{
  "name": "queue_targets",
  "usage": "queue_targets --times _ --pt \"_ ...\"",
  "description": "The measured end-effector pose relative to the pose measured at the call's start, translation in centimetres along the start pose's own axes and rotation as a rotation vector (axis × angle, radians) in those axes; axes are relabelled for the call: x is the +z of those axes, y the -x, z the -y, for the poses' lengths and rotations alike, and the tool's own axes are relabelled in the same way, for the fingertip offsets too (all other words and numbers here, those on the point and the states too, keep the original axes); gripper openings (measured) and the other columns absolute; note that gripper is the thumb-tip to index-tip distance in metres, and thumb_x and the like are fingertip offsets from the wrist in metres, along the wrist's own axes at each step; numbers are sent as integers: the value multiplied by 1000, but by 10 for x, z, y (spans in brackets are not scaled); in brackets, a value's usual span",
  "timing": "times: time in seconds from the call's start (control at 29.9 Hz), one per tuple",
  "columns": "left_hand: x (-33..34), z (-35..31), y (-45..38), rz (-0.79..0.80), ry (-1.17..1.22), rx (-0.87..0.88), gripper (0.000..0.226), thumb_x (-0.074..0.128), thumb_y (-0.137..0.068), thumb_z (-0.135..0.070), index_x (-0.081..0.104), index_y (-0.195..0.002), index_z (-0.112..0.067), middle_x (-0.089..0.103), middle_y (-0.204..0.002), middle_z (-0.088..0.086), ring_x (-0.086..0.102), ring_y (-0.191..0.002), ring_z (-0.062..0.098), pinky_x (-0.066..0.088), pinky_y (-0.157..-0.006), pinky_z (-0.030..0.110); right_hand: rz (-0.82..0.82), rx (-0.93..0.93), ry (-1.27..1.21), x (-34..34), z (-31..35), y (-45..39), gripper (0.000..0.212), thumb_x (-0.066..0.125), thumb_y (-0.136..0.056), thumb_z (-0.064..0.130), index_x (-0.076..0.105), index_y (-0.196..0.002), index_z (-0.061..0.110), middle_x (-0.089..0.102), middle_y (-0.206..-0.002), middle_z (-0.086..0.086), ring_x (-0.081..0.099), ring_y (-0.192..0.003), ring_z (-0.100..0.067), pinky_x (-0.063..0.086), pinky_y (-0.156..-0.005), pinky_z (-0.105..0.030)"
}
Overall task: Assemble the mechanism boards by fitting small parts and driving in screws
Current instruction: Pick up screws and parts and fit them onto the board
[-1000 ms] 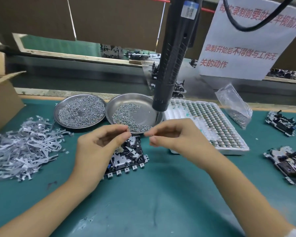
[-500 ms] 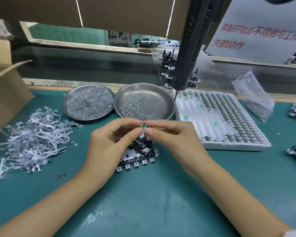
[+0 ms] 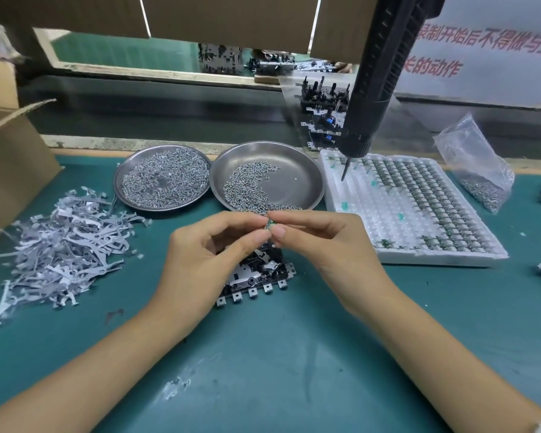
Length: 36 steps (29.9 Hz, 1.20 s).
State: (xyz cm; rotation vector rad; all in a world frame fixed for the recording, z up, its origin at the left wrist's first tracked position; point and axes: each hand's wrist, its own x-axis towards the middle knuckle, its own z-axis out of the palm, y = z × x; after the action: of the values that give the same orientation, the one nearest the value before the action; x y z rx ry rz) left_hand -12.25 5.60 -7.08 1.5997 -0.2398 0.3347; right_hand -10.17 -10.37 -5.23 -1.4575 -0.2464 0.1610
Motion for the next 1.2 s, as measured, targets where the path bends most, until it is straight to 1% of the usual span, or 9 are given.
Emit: queue_targets --times 0.07,0.2,0.27,0.4,0.57,0.67,0.8,1.0,1.2 --pt "-1 0 0 6 -1 2 16 71 -73 -17 72 -89 -16 74 -84 -7 68 -76 4 50 -69 14 5 -31 37 1 0 0 17 70 -80 3 74 -95 11 75 -87 -3 70 -79 -12 52 -69 -16" --pt "-3 -1 -1 -30 -132 84 15 75 -73 -33 74 -87 -28 67 -89 -7 62 -74 16 52 -64 40 21 -96 121 -1 0 1 18 70 -82 6 74 -97 15 75 -91 -2 70 -86 -17 51 -70 -18" --pt "-4 -2 -2 -41 -167 122 16 76 -73 -38 73 -89 -35 61 -90 -9 58 -68 17 51 -63 43 36 -126 173 -1 0 2 18 70 -82 7 74 -99 14 75 -93 1 69 -88 -14 51 -71 -17" --pt "-9 -3 -4 -28 -246 158 28 75 -72 -35 64 -98 -36 58 -87 -12 57 -73 10 48 -69 30 60 -182 224 0 0 2 18 71 -81 6 75 -92 19 74 -92 5 68 -88 -8 49 -75 -15" --pt "-15 -4 0 47 -341 146 29 71 -71 -31 62 -99 -35 60 -87 -11 57 -79 5 44 -75 15 73 -274 284 1 -6 2 20 73 -78 1 76 -87 19 73 -84 -2 66 -83 -25 53 -75 -38" --pt "-23 -3 8 84 -417 132 30 70 -71 -33 63 -100 -33 63 -91 -13 59 -85 3 40 -80 9 89 -337 438 3 -13 3 20 75 -77 3 76 -90 18 73 -87 7 64 -92 -13 50 -85 -29" --pt "-42 -1 14 38 -398 77 20 65 -77 -34 66 -97 -33 65 -92 -12 60 -88 1 41 -82 10 134 -457 623 10 -23 2 14 76 -76 7 77 -88 14 71 -88 8 57 -85 -14 44 -83 -24" --pt "-46 1 13 -79 -353 34 11 55 -91 -33 65 -94 -37 67 -93 -18 61 -87 -5 43 -79 9 199 -647 807 11 -36 2 12 77 -74 9 78 -85 13 73 -90 3 52 -79 -19 46 -80 -45" --pt "-41 3 16 -56 -392 15 15 53 -93 -31 67 -94 -31 67 -87 -13 60 -86 -3 42 -79 10 204 -697 821 11 -38 0 10 77 -74 11 78 -84 13 73 -90 3 55 -78 -22 46 -78 -47"
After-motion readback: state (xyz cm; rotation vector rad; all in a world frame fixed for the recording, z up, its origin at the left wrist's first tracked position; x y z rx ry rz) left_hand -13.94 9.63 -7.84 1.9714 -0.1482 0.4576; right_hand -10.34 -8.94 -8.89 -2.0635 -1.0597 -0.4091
